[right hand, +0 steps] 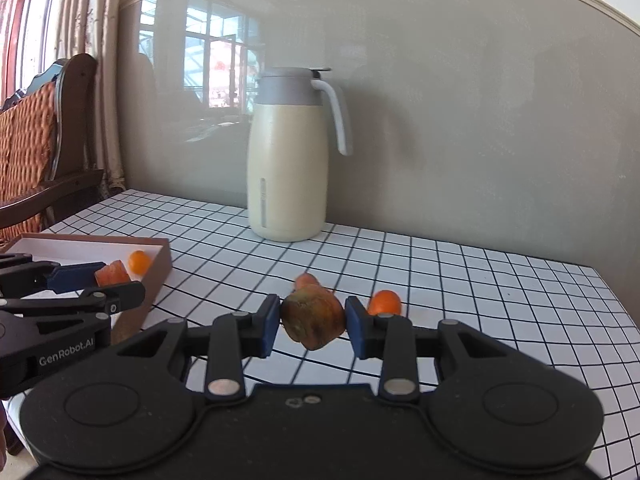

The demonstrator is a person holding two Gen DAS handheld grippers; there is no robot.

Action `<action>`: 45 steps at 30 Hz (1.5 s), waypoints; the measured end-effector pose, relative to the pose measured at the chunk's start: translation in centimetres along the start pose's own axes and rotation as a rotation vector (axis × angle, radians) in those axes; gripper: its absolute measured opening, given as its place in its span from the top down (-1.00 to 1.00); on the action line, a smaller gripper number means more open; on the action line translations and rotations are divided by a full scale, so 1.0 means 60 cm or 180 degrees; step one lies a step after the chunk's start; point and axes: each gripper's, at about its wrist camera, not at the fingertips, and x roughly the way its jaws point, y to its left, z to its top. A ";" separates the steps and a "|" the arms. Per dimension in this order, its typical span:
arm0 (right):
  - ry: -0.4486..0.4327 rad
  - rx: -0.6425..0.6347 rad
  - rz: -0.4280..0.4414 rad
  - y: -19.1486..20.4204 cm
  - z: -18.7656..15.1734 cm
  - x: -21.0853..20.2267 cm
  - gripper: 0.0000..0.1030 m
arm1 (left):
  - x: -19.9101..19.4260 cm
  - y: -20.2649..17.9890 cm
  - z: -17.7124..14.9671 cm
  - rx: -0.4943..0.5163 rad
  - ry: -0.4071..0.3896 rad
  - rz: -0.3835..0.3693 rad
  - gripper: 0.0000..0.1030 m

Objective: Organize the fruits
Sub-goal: 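Carry the carrot chunk in the left tool while the right tool carries the brown fruit to the box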

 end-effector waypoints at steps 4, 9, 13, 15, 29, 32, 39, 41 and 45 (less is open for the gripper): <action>-0.0030 -0.0059 0.0077 0.029 0.008 -0.003 0.48 | -0.010 0.026 -0.001 -0.0032 -0.0027 0.0074 0.31; -0.0065 -0.0117 0.0181 0.062 0.017 -0.003 0.48 | -0.019 0.058 -0.005 -0.0068 -0.0034 0.0162 0.31; -0.0083 -0.0188 0.0298 0.090 0.023 0.001 0.48 | -0.031 0.082 -0.011 -0.0090 -0.0035 0.0240 0.31; -0.0092 -0.0218 0.0351 0.104 0.026 0.003 0.48 | -0.034 0.096 -0.012 -0.0103 -0.0041 0.0287 0.31; -0.0169 -0.0380 0.0680 0.189 0.045 0.012 0.48 | -0.062 0.204 -0.023 -0.0250 -0.0055 0.0616 0.31; -0.0181 -0.0425 0.0746 0.208 0.046 0.013 0.48 | -0.065 0.223 -0.026 -0.0286 -0.0053 0.0673 0.31; -0.0203 -0.0482 0.0874 0.250 0.051 0.019 0.48 | -0.070 0.257 -0.036 -0.0325 -0.0041 0.0784 0.31; -0.0208 -0.0504 0.0901 0.262 0.052 0.022 0.48 | -0.071 0.268 -0.040 -0.0340 -0.0024 0.0821 0.31; -0.0212 -0.0525 0.0948 0.282 0.054 0.029 0.48 | -0.072 0.297 -0.047 -0.0396 -0.0003 0.0914 0.31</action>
